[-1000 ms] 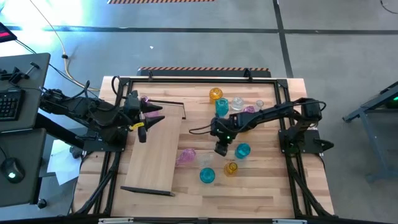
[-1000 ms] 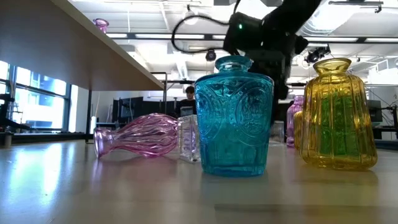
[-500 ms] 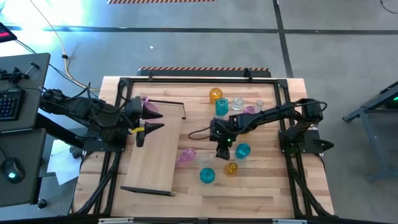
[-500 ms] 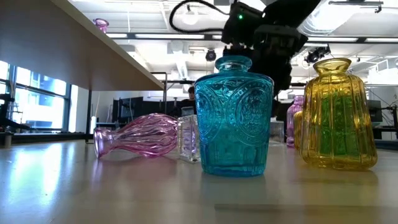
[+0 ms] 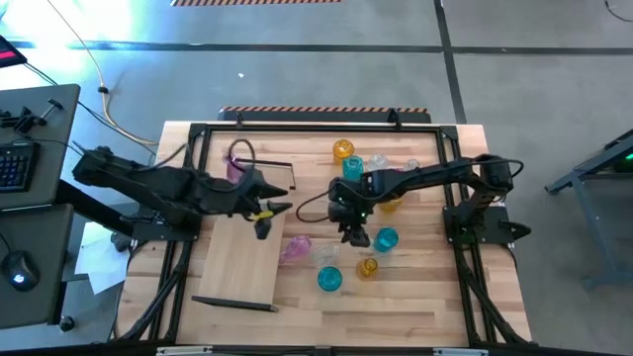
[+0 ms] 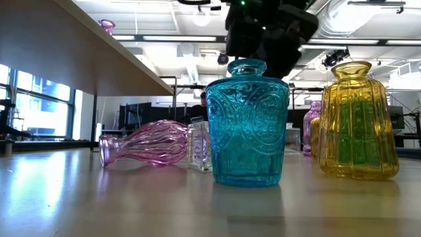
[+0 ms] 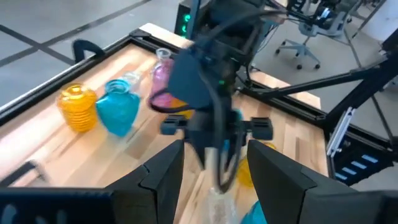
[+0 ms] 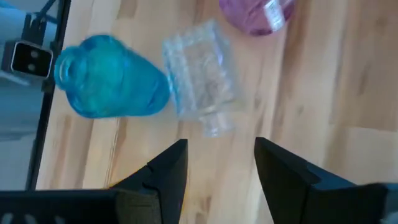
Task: Sort vases onto shelf
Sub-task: Put the bottom left transparent flower vase on the shelf
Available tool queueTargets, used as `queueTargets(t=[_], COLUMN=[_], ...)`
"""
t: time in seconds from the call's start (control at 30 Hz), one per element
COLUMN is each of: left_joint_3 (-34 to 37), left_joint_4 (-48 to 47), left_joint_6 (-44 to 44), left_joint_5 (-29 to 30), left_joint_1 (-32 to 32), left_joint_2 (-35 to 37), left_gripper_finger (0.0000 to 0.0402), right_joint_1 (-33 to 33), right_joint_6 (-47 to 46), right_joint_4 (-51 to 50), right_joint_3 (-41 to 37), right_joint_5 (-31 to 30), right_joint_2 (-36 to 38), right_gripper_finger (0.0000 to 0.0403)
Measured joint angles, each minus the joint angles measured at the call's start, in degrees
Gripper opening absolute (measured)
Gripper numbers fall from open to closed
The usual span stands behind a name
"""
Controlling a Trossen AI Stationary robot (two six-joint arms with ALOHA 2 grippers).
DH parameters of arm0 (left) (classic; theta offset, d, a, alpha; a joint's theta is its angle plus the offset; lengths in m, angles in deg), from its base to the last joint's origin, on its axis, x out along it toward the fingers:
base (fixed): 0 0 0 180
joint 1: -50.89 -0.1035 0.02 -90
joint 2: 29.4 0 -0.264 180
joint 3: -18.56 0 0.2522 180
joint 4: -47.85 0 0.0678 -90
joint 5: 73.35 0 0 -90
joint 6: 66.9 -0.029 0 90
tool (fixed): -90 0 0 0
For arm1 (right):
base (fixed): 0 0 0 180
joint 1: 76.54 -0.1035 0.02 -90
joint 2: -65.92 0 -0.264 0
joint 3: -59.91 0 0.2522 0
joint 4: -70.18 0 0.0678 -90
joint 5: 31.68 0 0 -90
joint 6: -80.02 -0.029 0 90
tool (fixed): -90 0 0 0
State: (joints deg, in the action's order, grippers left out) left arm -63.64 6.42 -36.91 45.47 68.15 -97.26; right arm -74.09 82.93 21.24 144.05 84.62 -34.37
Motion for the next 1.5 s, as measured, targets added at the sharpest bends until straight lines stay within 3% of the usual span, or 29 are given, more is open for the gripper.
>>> queueTargets(t=[0.07,0.17,0.3,0.37,0.67,0.83,1.0,1.17,1.33,1.5], left_joint_3=[0.02,0.02,0.02,0.02,0.0,-0.01,0.0,0.0,0.0,0.0], left_joint_4=[1.29,2.34,3.63,5.4,5.76,5.76,5.76,5.68,5.63,5.63], left_joint_6=[0.57,1.06,1.46,1.41,0.83,0.18,-0.21,-0.25,-0.71,-0.74], left_joint_5=[0.02,0.9,4.79,5.47,6.34,6.51,7.04,7.04,7.05,7.1], left_joint_1=[0.0,0.0,0.0,0.0,0.88,1.53,2.06,2.05,2.04,2.05], left_joint_2=[-1.56,-3.01,-4.02,-3.92,-3.46,-3.46,-3.46,-3.46,-3.46,-3.46], left_gripper_finger=[0.017,0.017,0.017,0.017,0.017,0.017,0.017,0.017,0.017,0.017], right_joint_1=[0.31,0.55,1.5,2.04,3.82,4.38,3.67,2.73,2.18,2.29], right_joint_6=[2.23,8.15,14.98,16.6,15.52,14.23,18.25,15.09,13.6,11.91], right_joint_4=[-3.84,-11.43,-19.4,-21.03,-23.38,-22.44,-25.45,-25.47,-25.12,-24.88], right_joint_3=[2.58,6.96,13.02,15.38,23.73,26.66,27.71,27.83,27.83,27.83], right_joint_5=[-2.6,-12.48,-20.63,-20.73,-12.81,-15.77,-17.45,-15.04,-20.48,-23.34], right_joint_2=[0.02,0.02,0.1,0.11,0.11,0.11,0.11,0.11,0.11,0.11], right_gripper_finger=[0.016,0.013,0.0043,0.0012,0.0019,0.0004,0.0061,0.0184,0.0306,0.0361])
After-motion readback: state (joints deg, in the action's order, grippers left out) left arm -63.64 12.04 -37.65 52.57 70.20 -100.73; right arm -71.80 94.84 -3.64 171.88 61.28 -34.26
